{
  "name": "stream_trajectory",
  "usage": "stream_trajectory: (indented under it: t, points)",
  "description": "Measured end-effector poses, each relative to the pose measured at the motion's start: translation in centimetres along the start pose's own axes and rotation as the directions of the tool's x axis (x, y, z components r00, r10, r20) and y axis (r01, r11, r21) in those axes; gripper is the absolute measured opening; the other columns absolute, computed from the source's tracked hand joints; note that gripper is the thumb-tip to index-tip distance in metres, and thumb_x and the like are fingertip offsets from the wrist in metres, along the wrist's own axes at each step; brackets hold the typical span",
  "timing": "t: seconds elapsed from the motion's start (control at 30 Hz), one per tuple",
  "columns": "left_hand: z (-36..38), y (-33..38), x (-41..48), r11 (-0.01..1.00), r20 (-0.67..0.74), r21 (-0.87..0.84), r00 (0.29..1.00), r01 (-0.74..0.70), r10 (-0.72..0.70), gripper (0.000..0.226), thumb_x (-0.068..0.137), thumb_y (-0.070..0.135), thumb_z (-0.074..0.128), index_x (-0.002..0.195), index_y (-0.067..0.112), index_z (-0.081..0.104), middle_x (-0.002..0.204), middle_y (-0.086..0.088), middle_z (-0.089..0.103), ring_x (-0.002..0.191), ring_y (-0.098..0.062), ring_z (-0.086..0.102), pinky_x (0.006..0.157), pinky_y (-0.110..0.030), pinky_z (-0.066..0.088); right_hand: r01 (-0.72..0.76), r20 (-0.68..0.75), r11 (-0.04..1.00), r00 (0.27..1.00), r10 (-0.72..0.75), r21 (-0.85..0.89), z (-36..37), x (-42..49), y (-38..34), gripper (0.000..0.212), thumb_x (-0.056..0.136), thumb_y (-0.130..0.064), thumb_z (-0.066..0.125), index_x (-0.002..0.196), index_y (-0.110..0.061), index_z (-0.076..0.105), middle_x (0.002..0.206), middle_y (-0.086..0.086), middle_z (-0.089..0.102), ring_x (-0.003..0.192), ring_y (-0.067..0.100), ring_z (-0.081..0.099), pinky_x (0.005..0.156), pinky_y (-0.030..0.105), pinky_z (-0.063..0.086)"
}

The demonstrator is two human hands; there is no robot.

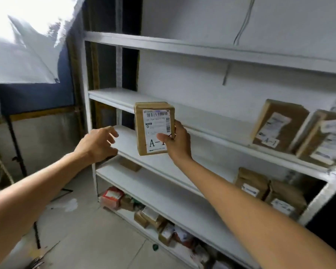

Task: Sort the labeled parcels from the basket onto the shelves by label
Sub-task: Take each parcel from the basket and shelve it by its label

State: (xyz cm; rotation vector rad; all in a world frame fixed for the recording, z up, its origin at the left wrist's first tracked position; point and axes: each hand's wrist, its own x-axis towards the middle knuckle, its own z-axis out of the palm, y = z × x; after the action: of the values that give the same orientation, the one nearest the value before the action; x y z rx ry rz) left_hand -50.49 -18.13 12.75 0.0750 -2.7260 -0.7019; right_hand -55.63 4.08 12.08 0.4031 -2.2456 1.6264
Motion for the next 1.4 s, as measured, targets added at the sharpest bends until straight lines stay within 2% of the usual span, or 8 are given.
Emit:
stream_trajectory:
  t: [0.2,0.47,0.6,0.77,0.9,1.13,1.3,1.4]
  points:
    - [4.0,7.4,3.8,0.972,0.132,-0.03,0.963,-0.233,0.235,0.045,0.076,0.021,0.079,0.115,0.022,0.058,0.099,0.003,0.064,0.084,-0.017,0.063,0.081,-0.034,0.054,-0.074,-0.305,0.99,0.952,0.034,-0.123,-9.7,0.3,1.5,0.039,0.08,-0.014,0.075,0.115,-0.016,0.059,0.111,-0.001,0.069,0.099,0.017,0.065,0.089,0.039,0.055]
    - [7.5,14.6,7.7,0.917,0.17,-0.064,0.902,-0.393,0.398,0.044,0.075,0.022,0.078,0.114,0.022,0.059,0.098,0.004,0.063,0.085,-0.019,0.063,0.076,-0.03,0.051,-0.154,-0.494,0.968,0.869,0.037,-0.2,-16.7,-0.2,5.2,0.041,0.081,-0.017,0.075,0.117,-0.014,0.058,0.111,-0.002,0.067,0.099,0.017,0.064,0.084,0.035,0.057]
    - [8.9,14.8,9.9,0.896,0.226,0.035,0.877,-0.442,0.424,0.048,0.077,0.025,0.076,0.121,0.025,0.055,0.104,0.005,0.062,0.094,-0.019,0.061,0.081,-0.031,0.051,-0.226,-0.525,0.948,0.848,0.077,-0.225,-18.6,3.0,7.5,0.039,0.081,-0.018,0.074,0.115,-0.015,0.057,0.111,0.002,0.068,0.1,0.02,0.064,0.085,0.04,0.057]
    - [9.6,14.0,14.7,0.911,0.222,0.056,0.895,-0.409,0.388,0.048,0.077,0.025,0.077,0.12,0.024,0.056,0.106,0.003,0.065,0.093,-0.021,0.063,0.082,-0.036,0.054,-0.222,-0.544,0.949,0.837,0.068,-0.223,-20.3,9.3,9.0,0.04,0.082,-0.015,0.073,0.117,-0.009,0.054,0.11,0.002,0.065,0.095,0.018,0.061,0.073,0.024,0.05]
    - [11.4,16.6,18.8,0.914,0.205,0.037,0.898,-0.404,0.388,0.046,0.075,0.024,0.075,0.117,0.027,0.057,0.104,0.005,0.066,0.093,-0.022,0.063,0.081,-0.033,0.052,-0.198,-0.56,0.971,0.823,0.091,-0.135,-20.8,14.5,11.5,0.04,0.081,-0.009,0.073,0.114,-0.012,0.051,0.113,0.006,0.064,0.105,0.024,0.062,0.09,0.041,0.054]
    - [17.0,22.6,23.0,0.857,0.265,0.045,0.833,-0.514,0.486,0.049,0.078,0.026,0.069,0.124,0.03,0.053,0.111,0.007,0.065,0.103,-0.02,0.061,0.074,-0.025,0.04,-0.197,-0.625,0.977,0.773,0.105,-0.079,-21.9,19.8,19.1,0.042,0.073,-0.014,0.074,0.097,-0.039,0.049,0.108,0.002,0.067,0.102,0.024,0.065,0.083,0.048,0.058]
    - [19.3,23.0,25.9,0.846,0.303,0.028,0.811,-0.532,0.5,0.05,0.079,0.026,0.07,0.126,0.027,0.052,0.11,0.006,0.065,0.1,-0.019,0.061,0.074,-0.026,0.042,-0.272,-0.628,0.959,0.761,0.166,-0.076,-21.5,20.2,19.9,0.04,0.079,-0.002,0.073,0.108,-0.018,0.052,0.108,0.003,0.066,0.101,0.023,0.065,0.086,0.045,0.057]
    - [20.0,22.9,27.1,0.842,0.324,-0.007,0.795,-0.539,0.512,0.05,0.08,0.027,0.071,0.126,0.027,0.052,0.11,0.006,0.065,0.099,-0.019,0.061,0.074,-0.026,0.042,-0.328,-0.651,0.939,0.736,0.185,-0.104,-21.1,20.6,19.9,0.043,0.082,-0.002,0.071,0.118,-0.008,0.048,0.115,0.006,0.065,0.102,0.021,0.062,0.083,0.029,0.052]
